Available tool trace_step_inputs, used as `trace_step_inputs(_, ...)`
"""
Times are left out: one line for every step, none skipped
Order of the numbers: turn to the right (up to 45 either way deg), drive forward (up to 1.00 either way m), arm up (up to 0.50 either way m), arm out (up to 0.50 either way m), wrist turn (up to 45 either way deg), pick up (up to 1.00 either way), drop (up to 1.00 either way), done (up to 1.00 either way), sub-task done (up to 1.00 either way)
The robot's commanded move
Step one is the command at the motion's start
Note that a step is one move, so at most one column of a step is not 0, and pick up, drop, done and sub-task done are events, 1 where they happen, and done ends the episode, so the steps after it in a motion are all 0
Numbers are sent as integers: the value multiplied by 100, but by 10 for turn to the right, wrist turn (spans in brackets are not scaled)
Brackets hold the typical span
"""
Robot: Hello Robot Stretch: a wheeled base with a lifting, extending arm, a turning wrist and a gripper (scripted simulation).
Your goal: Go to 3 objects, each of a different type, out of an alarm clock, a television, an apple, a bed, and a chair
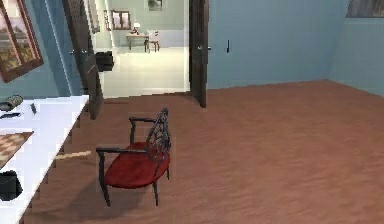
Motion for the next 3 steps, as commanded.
trace_step_inputs(0, 45, 0, 0, 0, 0, 0, 0, 0)
trace_step_inputs(-210, 0, 0, 0, 0, 0, 0, 0, 0)
trace_step_inputs(0, 0, 0, 0, 0, 0, 0, 0, 100)
